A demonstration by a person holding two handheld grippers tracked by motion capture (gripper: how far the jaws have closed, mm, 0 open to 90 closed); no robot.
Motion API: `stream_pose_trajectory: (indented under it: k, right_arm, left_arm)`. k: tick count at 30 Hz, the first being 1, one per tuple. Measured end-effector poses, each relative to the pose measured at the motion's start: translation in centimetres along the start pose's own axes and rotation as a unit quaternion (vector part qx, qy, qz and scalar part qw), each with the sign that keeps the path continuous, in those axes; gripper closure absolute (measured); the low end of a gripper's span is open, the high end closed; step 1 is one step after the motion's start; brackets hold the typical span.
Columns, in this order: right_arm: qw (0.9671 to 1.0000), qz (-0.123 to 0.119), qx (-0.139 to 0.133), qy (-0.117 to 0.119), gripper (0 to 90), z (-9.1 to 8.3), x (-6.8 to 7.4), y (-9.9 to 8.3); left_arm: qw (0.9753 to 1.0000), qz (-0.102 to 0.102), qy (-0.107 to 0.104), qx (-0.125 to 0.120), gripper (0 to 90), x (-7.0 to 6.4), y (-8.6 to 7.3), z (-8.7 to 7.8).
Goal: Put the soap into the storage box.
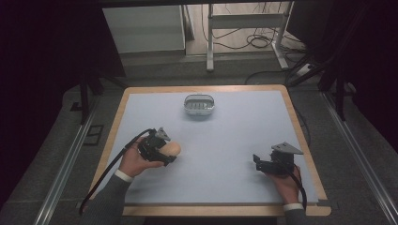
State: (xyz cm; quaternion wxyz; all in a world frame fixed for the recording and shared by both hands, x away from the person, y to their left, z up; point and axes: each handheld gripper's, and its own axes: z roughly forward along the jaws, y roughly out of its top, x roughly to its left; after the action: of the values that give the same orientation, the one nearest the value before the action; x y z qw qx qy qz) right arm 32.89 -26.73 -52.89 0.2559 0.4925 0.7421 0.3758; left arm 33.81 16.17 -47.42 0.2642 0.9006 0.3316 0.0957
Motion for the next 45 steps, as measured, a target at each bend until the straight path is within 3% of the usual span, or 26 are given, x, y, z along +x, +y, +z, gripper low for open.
stream_pose_trajectory:
  k: [20, 37, 45]
  right_arm:
    - [1.0, 0.002, 0.001, -0.001, 7.9, 0.0, 0.0, 0.0]
    - [1.0, 0.003, 0.002, 0.0, 7.9, 0.0, 0.0, 0.0]
    - [1.0, 0.003, 0.002, 0.001, 7.9, 0.0, -0.1, 0.0]
  left_arm:
    - [0.9999, 0.005, 0.007, -0.008, 32.8, 0.9, 2.5, 0.0]
    - [0.9998, -0.002, 0.01, -0.019, 32.8, 2.0, 3.8, -0.1]
    - [0.9998, -0.003, 0.016, -0.013, 32.8, 2.6, 4.5, 0.0]
